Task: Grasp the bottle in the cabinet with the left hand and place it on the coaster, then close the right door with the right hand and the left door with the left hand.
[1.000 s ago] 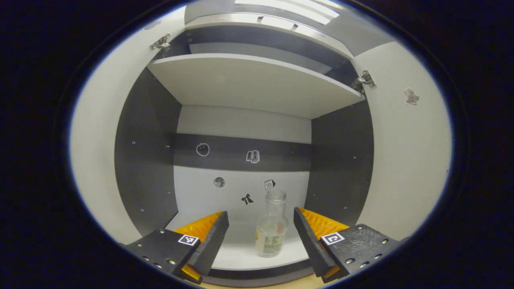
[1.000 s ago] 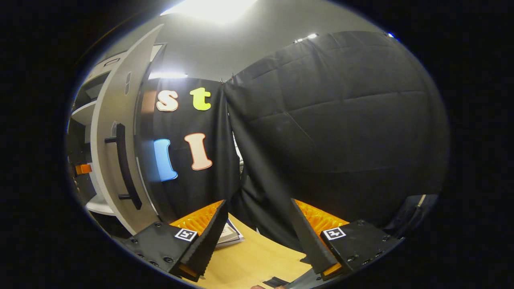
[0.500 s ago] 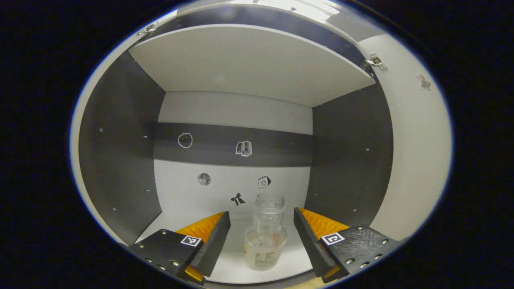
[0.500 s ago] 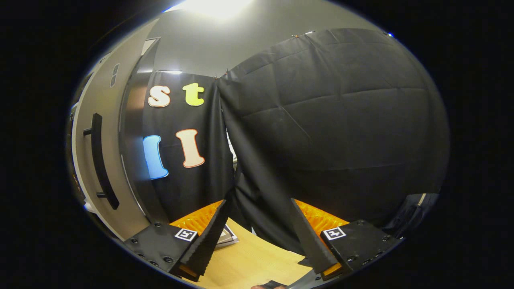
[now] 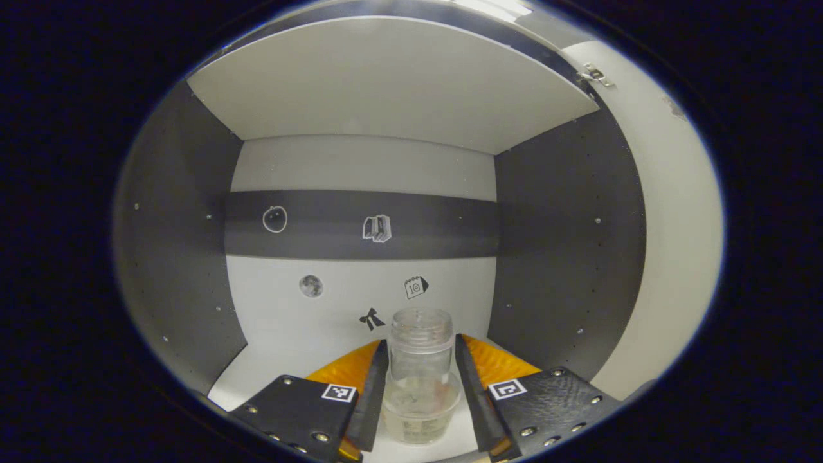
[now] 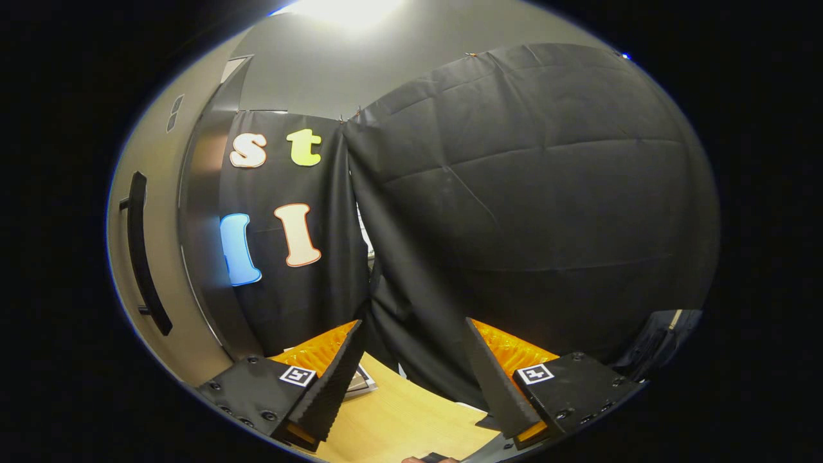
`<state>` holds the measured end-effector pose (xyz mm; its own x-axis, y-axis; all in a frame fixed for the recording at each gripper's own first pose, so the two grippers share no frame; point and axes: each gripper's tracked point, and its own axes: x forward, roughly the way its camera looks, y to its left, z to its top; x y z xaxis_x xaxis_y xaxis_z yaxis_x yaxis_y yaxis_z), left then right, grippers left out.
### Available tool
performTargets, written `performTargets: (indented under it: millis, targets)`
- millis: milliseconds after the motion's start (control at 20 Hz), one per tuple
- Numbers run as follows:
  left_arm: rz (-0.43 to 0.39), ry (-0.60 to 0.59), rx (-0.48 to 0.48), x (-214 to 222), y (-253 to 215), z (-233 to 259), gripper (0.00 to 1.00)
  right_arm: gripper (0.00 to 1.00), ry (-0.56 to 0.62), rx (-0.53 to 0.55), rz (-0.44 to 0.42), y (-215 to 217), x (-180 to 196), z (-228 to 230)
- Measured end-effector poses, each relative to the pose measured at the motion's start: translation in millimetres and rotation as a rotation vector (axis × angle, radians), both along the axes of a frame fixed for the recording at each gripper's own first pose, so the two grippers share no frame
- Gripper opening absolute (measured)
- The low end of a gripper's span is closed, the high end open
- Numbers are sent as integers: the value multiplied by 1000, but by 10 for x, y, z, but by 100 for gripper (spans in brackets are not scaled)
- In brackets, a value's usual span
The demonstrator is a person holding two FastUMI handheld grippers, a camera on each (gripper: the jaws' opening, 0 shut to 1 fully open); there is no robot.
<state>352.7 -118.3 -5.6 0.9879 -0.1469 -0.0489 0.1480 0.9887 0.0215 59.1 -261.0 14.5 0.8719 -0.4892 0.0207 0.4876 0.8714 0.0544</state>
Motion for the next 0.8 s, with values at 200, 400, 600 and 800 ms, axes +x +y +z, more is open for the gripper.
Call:
performTargets:
  millis: [200, 400, 600, 800]
  targets:
    - [-7, -38, -39, -4, 4, 110, 45, 92, -3, 17, 11, 5, 36, -7]
    - [33, -55, 8, -123, 104, 177, 34, 92, -6, 26, 31, 52, 98, -4]
    - [17, -51, 6, -253, 114, 233, 40, 92, -4, 20, 43, 124, 71, 10]
    - [-42, -58, -7, -596, 65, 394, 33, 92, -7, 16, 45, 159, 20, 51]
